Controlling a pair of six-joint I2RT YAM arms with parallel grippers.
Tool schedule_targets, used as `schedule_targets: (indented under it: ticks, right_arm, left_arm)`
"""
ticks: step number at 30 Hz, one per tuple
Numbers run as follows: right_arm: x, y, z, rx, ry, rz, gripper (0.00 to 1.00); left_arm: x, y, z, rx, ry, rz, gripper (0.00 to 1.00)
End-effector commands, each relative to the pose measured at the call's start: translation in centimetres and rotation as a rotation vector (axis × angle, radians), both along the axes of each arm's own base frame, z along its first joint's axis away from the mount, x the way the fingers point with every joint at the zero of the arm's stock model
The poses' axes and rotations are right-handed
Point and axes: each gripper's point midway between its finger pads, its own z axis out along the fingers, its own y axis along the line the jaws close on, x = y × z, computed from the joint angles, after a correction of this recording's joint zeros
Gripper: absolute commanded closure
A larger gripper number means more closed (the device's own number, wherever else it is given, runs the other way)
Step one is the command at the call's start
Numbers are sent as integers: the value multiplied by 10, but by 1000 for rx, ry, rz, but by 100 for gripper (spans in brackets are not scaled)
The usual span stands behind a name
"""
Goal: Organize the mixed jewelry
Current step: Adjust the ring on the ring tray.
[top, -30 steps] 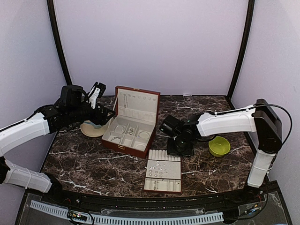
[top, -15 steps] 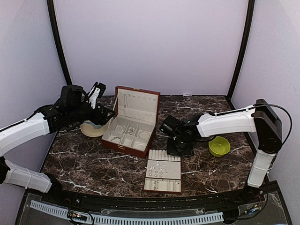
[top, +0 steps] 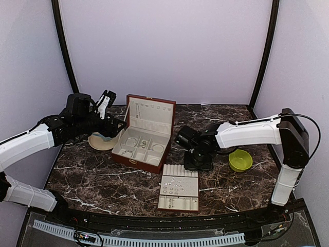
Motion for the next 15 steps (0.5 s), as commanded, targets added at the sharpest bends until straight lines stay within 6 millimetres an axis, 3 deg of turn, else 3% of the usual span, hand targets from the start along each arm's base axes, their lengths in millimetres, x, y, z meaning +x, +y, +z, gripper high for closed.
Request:
schedule_targets:
  ticks: [1, 6, 15]
  right_arm:
    - [12, -5, 41, -8, -74, 22, 88]
    - [26, -21, 69, 4, -154, 11, 75]
    - [65, -84, 86, 1, -260, 12, 60]
  left_arm:
    - [0, 7, -6, 24, 8, 21, 24]
    - [6, 25, 2, 34, -41, 128, 22]
    - [18, 60, 16, -19, -81, 263, 17]
